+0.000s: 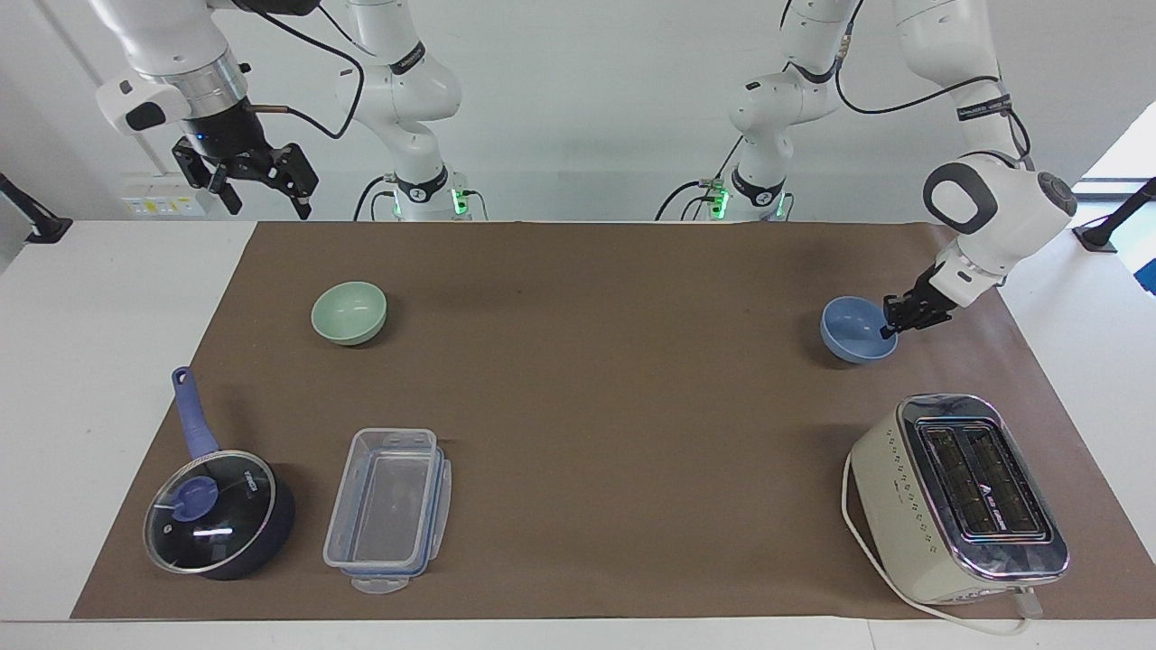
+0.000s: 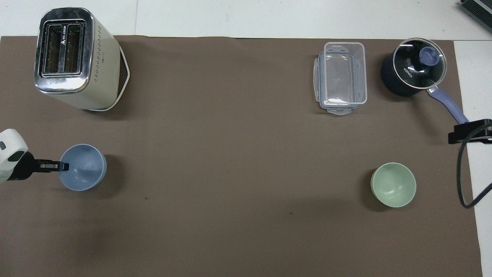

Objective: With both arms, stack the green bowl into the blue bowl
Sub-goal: 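Grip the blue bowl rim with the left gripper, then slide the blue bowl toward the table center with the left gripper, then release the blue bowl while the right gripper reaches the green bowl, then grip the green bowl rim with the right gripper, then carry the green bowl over the blue bowl with the right gripper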

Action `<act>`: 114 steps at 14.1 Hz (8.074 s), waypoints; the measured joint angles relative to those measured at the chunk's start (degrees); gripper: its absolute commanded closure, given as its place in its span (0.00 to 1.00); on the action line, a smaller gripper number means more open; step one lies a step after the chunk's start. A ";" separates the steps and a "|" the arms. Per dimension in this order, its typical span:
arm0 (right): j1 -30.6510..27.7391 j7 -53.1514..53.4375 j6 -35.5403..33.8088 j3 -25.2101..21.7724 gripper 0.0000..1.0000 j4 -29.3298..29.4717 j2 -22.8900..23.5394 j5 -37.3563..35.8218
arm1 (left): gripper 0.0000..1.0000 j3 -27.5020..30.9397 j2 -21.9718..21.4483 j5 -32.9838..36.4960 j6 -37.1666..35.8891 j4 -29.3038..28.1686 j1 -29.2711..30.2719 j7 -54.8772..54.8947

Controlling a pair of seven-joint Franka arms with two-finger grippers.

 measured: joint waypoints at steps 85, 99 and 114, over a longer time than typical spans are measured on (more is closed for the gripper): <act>-10.35 -31.45 25.99 1.35 1.00 -34.25 -2.18 7.32 | 0.00 0.12 4.97 13.82 -39.09 48.11 -19.56 -26.07; -8.24 -0.26 17.18 24.63 1.00 -24.41 -3.20 9.50 | 0.00 0.18 4.94 13.82 -39.13 48.11 -19.53 -26.08; 9.43 17.35 35.82 25.00 1.00 -29.51 6.05 13.55 | 0.00 0.50 4.90 13.82 -39.32 48.09 -19.22 -26.08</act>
